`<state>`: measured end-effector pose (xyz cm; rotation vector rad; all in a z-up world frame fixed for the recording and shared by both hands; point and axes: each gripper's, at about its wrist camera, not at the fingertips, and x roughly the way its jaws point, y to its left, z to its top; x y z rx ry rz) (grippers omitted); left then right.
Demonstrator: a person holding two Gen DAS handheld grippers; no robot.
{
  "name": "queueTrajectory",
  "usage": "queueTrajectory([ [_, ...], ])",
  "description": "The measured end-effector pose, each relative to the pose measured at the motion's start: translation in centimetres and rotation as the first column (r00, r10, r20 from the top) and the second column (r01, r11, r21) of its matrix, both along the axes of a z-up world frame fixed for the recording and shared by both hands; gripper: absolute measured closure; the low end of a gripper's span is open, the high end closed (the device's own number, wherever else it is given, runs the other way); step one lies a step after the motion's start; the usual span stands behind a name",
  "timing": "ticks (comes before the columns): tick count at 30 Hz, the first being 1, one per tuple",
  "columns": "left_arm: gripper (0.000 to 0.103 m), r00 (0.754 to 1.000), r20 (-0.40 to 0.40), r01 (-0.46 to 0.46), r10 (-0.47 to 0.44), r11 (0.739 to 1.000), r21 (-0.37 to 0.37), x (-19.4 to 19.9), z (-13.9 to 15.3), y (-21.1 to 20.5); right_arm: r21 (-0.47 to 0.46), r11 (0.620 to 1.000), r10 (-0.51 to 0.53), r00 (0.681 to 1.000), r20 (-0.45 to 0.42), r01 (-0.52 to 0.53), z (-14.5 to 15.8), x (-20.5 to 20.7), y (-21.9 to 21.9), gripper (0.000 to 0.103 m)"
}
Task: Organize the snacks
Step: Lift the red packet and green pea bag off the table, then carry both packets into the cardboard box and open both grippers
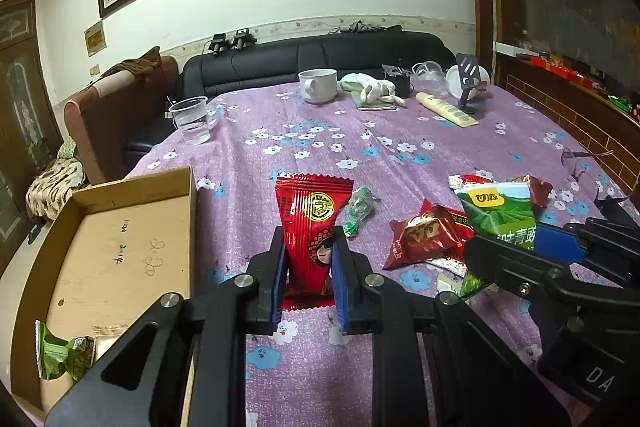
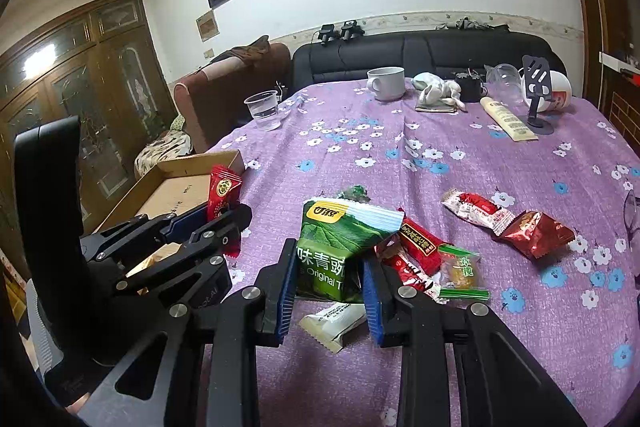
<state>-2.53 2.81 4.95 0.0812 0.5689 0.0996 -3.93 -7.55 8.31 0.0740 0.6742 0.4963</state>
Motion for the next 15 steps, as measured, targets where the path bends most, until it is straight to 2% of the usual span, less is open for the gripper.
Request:
queueTrajectory([
  [15,0.085,0.998,0.053,-0.027,0.026,1.000,0.013,-0.89,0.59,0.32,-0.005,1.000,0.015,0.999,0.029,-0.015,0.02,-0.30,0.08,0.073],
])
